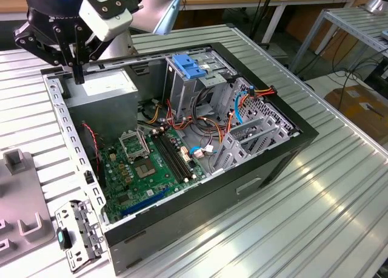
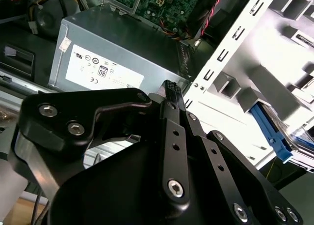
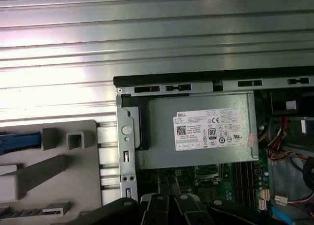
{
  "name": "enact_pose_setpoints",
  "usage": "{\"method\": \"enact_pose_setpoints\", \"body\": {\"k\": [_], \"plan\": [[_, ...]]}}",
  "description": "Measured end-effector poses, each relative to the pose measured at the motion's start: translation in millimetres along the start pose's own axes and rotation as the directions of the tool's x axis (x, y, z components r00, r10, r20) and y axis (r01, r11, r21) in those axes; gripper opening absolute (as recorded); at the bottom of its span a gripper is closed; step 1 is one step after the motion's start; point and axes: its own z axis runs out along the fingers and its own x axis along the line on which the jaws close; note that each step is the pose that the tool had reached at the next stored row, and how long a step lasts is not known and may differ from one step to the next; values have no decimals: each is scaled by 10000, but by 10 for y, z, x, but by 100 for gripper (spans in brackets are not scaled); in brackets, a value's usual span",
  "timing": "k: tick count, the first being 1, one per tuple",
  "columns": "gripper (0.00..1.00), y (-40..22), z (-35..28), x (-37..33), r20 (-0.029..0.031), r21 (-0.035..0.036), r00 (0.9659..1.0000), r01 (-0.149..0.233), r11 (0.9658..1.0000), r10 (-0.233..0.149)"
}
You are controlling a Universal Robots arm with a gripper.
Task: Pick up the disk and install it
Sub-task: 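Reach for the disk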
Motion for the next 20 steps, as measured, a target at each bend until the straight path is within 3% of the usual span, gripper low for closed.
{"method": "enact_pose_setpoints", "body": {"k": [20], "plan": [[11,-23,-4,307,-41,2,10000,-2,10000,2]]}}
